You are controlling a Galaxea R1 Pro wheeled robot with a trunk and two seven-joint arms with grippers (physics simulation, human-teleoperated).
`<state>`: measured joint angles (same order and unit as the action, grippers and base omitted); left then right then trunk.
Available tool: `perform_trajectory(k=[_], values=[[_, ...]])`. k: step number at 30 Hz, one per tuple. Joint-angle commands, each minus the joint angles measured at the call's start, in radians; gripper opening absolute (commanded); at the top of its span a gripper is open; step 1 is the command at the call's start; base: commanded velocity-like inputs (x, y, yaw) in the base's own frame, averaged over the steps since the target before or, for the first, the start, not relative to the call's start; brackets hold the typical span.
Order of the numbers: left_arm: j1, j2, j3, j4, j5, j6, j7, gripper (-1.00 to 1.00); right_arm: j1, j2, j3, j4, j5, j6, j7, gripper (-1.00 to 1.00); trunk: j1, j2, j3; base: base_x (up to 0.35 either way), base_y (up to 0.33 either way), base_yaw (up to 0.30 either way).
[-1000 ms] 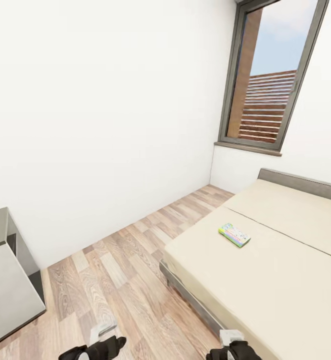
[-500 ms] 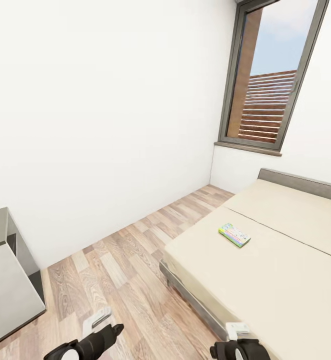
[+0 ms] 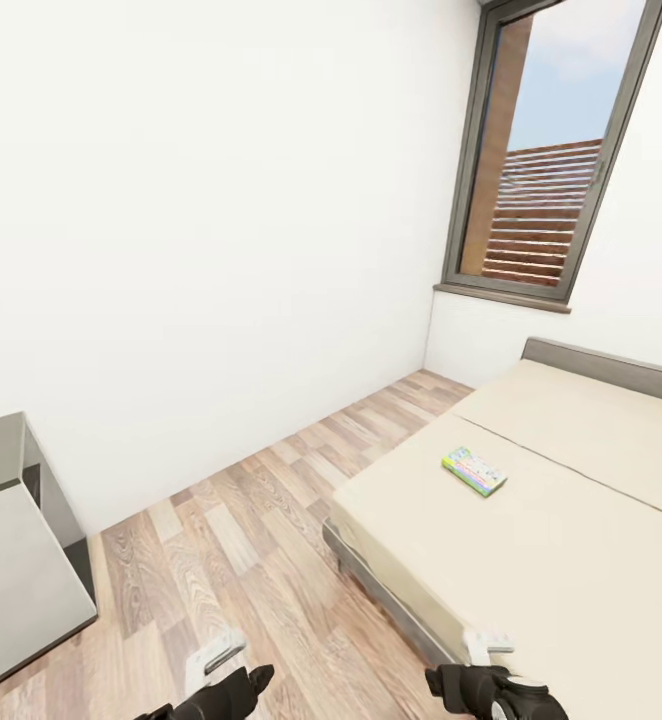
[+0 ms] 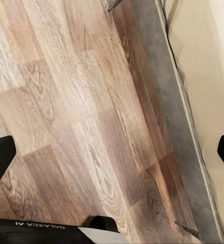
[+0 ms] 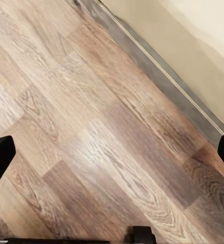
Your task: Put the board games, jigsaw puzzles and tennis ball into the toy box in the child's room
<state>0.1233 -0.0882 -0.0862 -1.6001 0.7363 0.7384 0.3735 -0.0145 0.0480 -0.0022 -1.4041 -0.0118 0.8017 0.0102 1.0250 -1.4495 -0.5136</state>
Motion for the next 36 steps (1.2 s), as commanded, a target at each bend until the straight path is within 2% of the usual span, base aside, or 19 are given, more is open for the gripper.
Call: perform_trajectory(k=[1, 4, 6, 7, 9, 10, 12, 13, 15, 24, 27, 29, 30, 32, 33, 34, 35, 36], values=[[0.000, 0.000, 0.000, -0.002, 0.010, 0.002, 0.009, 1.00, 0.000, 0.000, 0.000, -0.002, -0.001, 0.005, 0.001, 1.00, 0.000, -0.001, -0.001, 0.000, 0.000, 0.080], [0.002, -0.007, -0.006, -0.004, 0.028, 0.002, 0.010, 1.00, 0.004, 0.001, -0.002, -0.039, -0.008, 0.006, 0.022, 1.00, 0.000, -0.001, -0.001, 0.000, 0.000, 0.055], [0.003, -0.011, -0.010, -0.005, 0.063, 0.002, 0.010, 1.00, 0.010, 0.001, -0.007, -0.069, -0.017, 0.007, 0.054, 1.00, 0.000, -0.001, -0.001, 0.000, 0.000, 0.037], [0.003, -0.011, -0.010, -0.005, 0.063, 0.002, 0.010, 1.00, 0.010, 0.001, -0.007, -0.069, -0.017, 0.007, 0.054, 1.00, 0.000, -0.001, -0.001, 0.000, 0.000, 0.033], [0.002, -0.012, -0.013, -0.006, 0.106, 0.001, 0.010, 1.00, 0.018, 0.001, -0.013, -0.095, -0.022, 0.007, 0.083, 1.00, 0.000, -0.001, -0.001, 0.000, 0.000, 0.024], [0.002, -0.012, -0.013, -0.006, 0.106, 0.001, 0.010, 1.00, 0.018, 0.001, -0.013, -0.095, -0.022, 0.007, 0.083, 1.00, 0.000, -0.001, -0.001, 0.000, 0.000, 0.021], [-0.001, -0.014, -0.015, -0.007, 0.139, 0.000, 0.010, 1.00, 0.026, 0.001, -0.014, -0.120, -0.024, 0.008, 0.102, 1.00, 0.000, -0.001, -0.001, 0.000, 0.000, 0.015], [-0.001, -0.014, -0.015, -0.007, 0.139, 0.000, 0.010, 1.00, 0.026, 0.001, -0.014, -0.120, -0.024, 0.008, 0.102, 1.00, 0.000, -0.001, -0.001, 0.000, 0.000, 0.013], [-0.005, -0.015, -0.016, -0.007, 0.160, -0.001, 0.010, 1.00, 0.033, 0.001, -0.013, -0.149, -0.024, 0.008, 0.114, 1.00, 0.000, -0.001, -0.001, 0.000, 0.000, 0.010], [-0.035, -0.015, -0.018, -0.007, 0.187, -0.001, 0.010, 1.00, 0.032, -0.002, -0.016, -0.191, -0.023, 0.008, 0.128, 1.00, 0.000, -0.001, -0.001, 0.000, 0.000, 0.005], [-0.050, -0.012, -0.018, -0.007, 0.195, 0.002, 0.009, 1.00, 0.026, -0.013, -0.017, -0.198, -0.022, 0.008, 0.131, 1.00, 0.000, -0.001, -0.001, 0.000, 0.000, 0.002], [-0.065, -0.011, -0.018, -0.007, 0.200, 0.005, 0.009, 1.00, 0.019, -0.039, -0.016, -0.203, -0.022, 0.008, 0.135, 1.00, 0.000, -0.001, -0.001, 0.000, 0.000, 0.001], [-0.065, -0.011, -0.018, -0.007, 0.200, 0.005, 0.009, 1.00, 0.019, -0.039, -0.016, -0.203, -0.022, 0.008, 0.135, 1.00, 0.000, -0.001, -0.001, 0.000, 0.000, 0.000], [-0.084, -0.013, -0.018, -0.007, 0.204, 0.007, 0.009, 1.00, 0.015, -0.076, -0.015, -0.206, -0.026, 0.008, 0.140, 1.00, 0.000, -0.001, -0.001, 0.000, 0.000, 0.000], [-0.084, -0.013, -0.018, -0.007, 0.204, 0.007, 0.009, 1.00, 0.015, -0.076, -0.015, -0.206, -0.026, 0.008, 0.140, 1.00, 0.000, -0.001, -0.001, 0.000, 0.000, 0.000], [-0.095, -0.013, -0.018, -0.007, 0.205, 0.008, 0.009, 1.00, 0.013, -0.094, -0.014, -0.206, -0.028, 0.008, 0.144, 1.00, 0.000, -0.001, -0.001, 0.000, 0.000, 0.000], [-0.133, -0.015, -0.020, -0.007, 0.208, 0.011, 0.009, 1.00, 0.009, -0.138, -0.015, -0.208, -0.032, 0.007, 0.170, 1.00, 0.000, -0.001, -0.001, 0.000, 0.000, 0.000], [-0.144, -0.015, -0.020, -0.006, 0.209, 0.012, 0.009, 1.00, 0.009, -0.149, -0.015, -0.208, -0.033, 0.007, 0.185, 1.00, 0.000, -0.001, -0.001, 0.000, 0.000, 0.000]])
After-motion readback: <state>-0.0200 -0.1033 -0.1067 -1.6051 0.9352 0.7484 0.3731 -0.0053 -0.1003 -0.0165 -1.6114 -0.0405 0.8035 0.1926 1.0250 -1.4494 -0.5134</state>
